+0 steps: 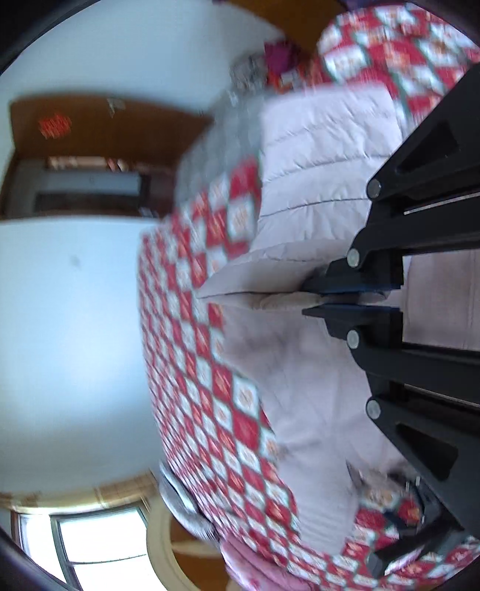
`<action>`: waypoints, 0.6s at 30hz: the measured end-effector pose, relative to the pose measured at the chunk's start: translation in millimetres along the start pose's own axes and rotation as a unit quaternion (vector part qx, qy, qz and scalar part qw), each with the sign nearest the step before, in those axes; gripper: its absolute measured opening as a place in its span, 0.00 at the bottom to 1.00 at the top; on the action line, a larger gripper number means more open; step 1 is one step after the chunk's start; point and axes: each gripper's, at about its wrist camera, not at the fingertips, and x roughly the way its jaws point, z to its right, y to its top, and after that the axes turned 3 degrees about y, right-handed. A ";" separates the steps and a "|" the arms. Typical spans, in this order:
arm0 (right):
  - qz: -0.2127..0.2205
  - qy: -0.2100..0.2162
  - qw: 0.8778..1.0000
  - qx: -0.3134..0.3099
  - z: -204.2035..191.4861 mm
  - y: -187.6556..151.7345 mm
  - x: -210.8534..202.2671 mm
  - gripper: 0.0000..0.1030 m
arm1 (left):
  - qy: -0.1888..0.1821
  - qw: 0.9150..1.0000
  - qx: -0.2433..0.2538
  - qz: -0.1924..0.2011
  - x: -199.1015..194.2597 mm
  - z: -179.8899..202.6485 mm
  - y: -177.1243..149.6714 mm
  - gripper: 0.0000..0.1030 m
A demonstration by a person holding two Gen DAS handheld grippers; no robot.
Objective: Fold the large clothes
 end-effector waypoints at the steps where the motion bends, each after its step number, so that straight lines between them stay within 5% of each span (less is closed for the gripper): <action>1: -0.010 0.009 1.000 -0.002 -15.8 -0.7 14.8 0.07 | -0.007 1.000 -0.011 -0.006 2.7 -3.5 -0.4 0.99; 11: -0.090 0.121 0.989 0.004 -63.3 -39.5 101.2 0.14 | -0.026 0.999 -0.025 -0.008 7.3 -4.4 -6.2 0.99; 14: -0.097 0.152 0.984 0.014 -58.6 -34.1 91.0 0.37 | -0.028 0.999 -0.025 -0.009 7.9 -4.7 -6.3 0.99; 17: -0.053 0.201 0.977 0.046 -35.8 -16.7 54.0 0.77 | -0.031 0.999 -0.027 -0.009 8.1 -5.5 -6.1 0.99; 18: -0.021 0.212 0.975 0.056 -21.8 -9.6 34.2 0.80 | -0.031 0.999 -0.027 -0.009 8.1 -5.5 -6.2 0.99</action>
